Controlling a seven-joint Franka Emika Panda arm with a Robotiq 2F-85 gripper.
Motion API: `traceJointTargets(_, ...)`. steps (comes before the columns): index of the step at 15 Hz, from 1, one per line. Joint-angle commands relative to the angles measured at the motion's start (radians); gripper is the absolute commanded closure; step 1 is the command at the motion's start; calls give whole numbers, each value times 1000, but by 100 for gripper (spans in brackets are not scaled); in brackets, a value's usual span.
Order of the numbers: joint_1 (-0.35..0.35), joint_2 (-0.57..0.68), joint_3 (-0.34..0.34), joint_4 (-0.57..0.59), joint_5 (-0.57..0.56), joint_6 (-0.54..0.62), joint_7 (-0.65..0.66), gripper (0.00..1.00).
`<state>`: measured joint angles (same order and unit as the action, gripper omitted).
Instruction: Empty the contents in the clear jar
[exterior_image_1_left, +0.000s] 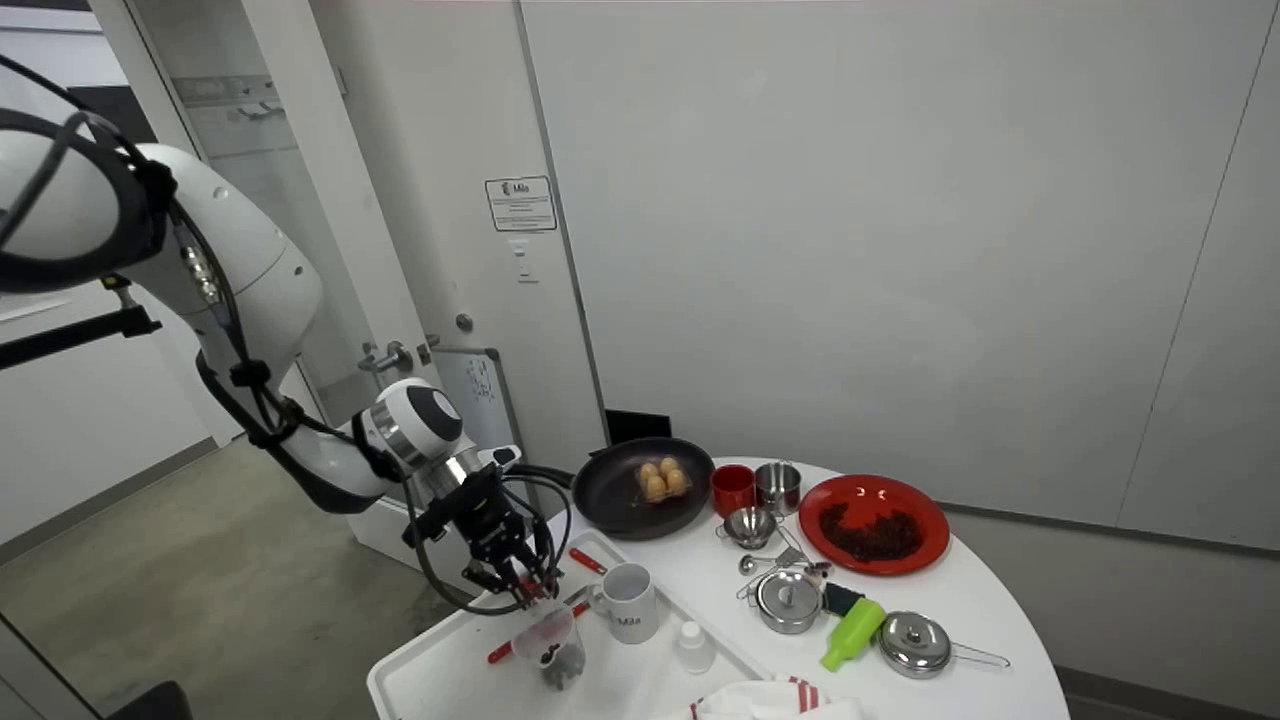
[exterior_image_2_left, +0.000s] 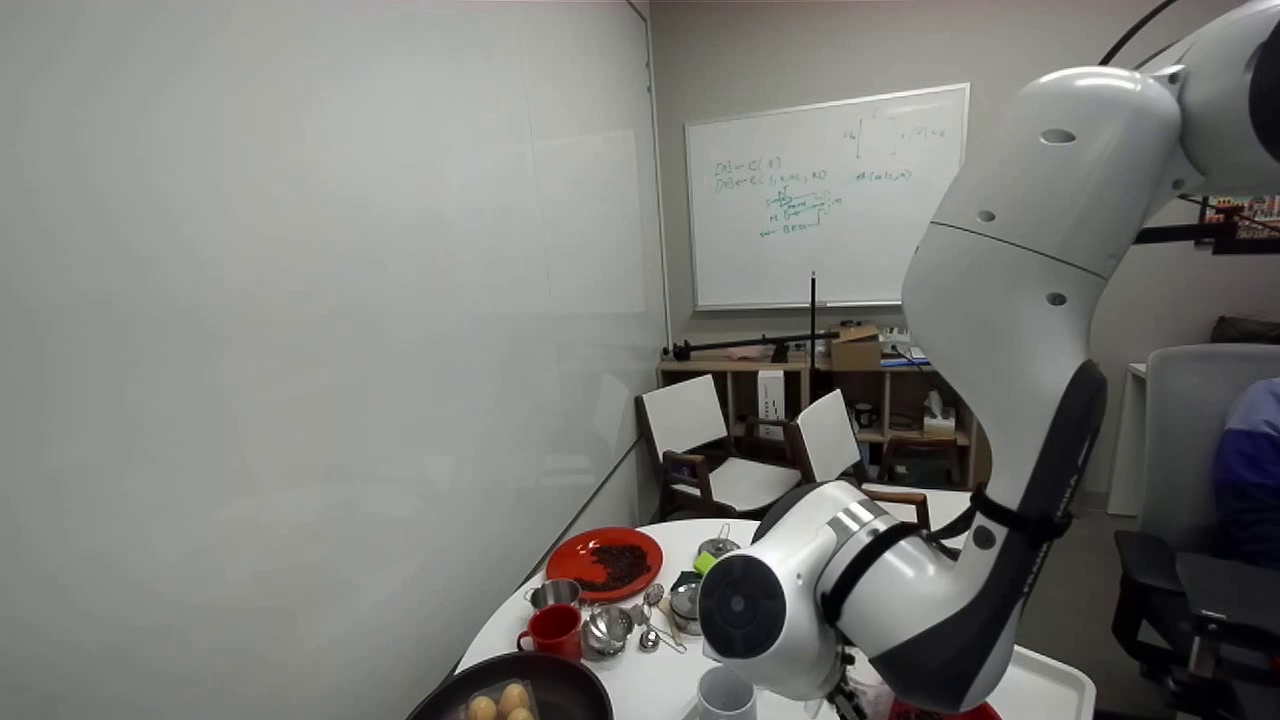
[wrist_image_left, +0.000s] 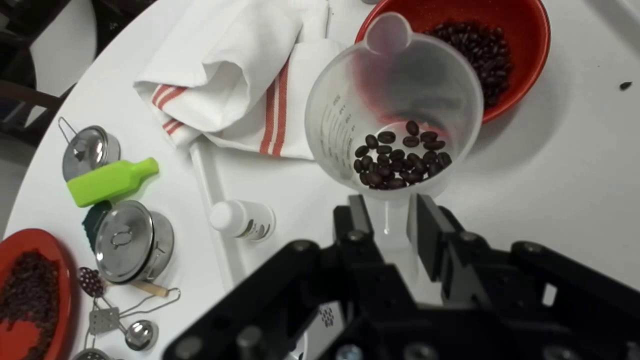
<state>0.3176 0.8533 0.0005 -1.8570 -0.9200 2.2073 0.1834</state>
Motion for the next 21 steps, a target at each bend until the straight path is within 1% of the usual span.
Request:
traceJointTargets(1,-27,-87,2,-94,-14,14,72,89)
traceJointTargets(6,-62,-141,-4,-150,31,2,205,89)
traceJointTargets(8,-77,-162,-1,-170,81,-6,266,89)
traceJointTargets(12,-96,-213,-4,-217,188,28,338,90)
traceJointTargets(14,-77,-245,-26,-241,194,35,403,90)
traceJointTargets(16,-58,-274,-48,-259,175,21,488,90)
traceJointTargets(18,-45,-295,-64,-269,168,-18,568,90)
traceJointTargets(20,-56,-306,-59,-274,190,-55,601,91)
traceJointTargets(21,-69,-314,-50,-283,197,-49,599,91)
